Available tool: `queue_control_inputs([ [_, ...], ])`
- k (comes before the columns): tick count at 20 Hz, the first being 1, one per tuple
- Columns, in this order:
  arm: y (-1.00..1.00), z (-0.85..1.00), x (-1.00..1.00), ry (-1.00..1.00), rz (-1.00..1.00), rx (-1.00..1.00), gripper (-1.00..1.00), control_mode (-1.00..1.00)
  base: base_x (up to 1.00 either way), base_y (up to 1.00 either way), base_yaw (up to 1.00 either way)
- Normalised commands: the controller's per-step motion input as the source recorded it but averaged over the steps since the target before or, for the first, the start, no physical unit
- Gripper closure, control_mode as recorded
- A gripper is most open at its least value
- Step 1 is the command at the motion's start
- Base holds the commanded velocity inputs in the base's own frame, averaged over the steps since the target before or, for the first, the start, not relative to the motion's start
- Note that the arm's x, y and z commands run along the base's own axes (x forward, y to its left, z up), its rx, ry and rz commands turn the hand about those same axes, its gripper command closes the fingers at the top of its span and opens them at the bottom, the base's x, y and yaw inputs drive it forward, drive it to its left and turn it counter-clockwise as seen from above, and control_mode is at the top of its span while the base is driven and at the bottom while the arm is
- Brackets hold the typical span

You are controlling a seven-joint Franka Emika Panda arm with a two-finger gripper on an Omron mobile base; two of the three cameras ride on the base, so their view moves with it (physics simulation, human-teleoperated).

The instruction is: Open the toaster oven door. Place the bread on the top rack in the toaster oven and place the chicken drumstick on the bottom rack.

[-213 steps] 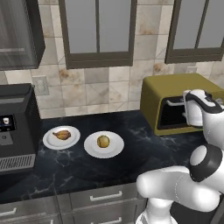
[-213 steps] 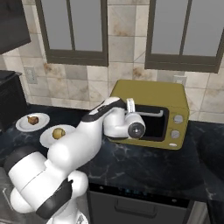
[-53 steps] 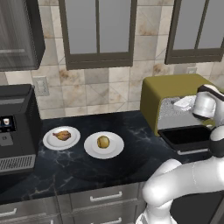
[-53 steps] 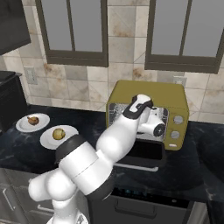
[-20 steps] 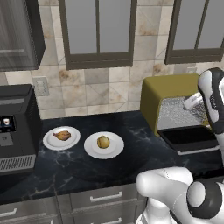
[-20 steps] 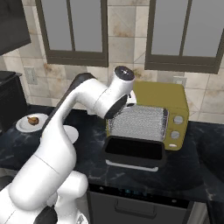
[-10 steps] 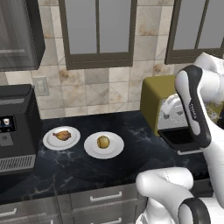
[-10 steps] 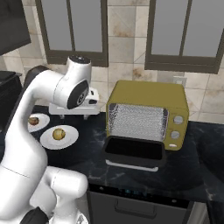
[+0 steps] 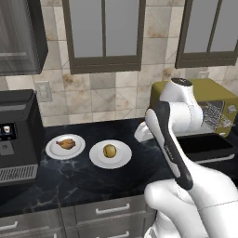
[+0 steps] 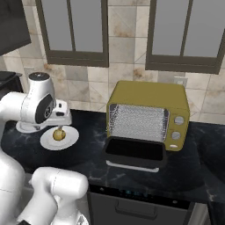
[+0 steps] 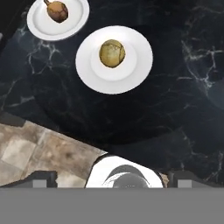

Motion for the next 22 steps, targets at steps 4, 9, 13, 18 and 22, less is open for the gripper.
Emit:
queue_control_inputs([
  [4,0.73,-0.04,0.87,0.04,-0.19,0.00,-1.00,-1.00,0.00,0.00,0.00],
  [9,0.06,-0.51,0.92,0.18,-0.04,0.03,-1.00,-1.00,0.00,0.00,0.00],
  [13,0.00,-0.52,0.58,0.30,0.00,0.10,-1.00,-1.00,0.00,0.00,0.00],
  [18,0.28,-0.28,0.27,0.22,-0.06,0.06,-1.00,-1.00,0.00,0.00,0.00],
  [22,0.32,-0.45,0.36,0.12,-0.07,0.00,-1.00,-1.00,0.00,0.00,0.00],
])
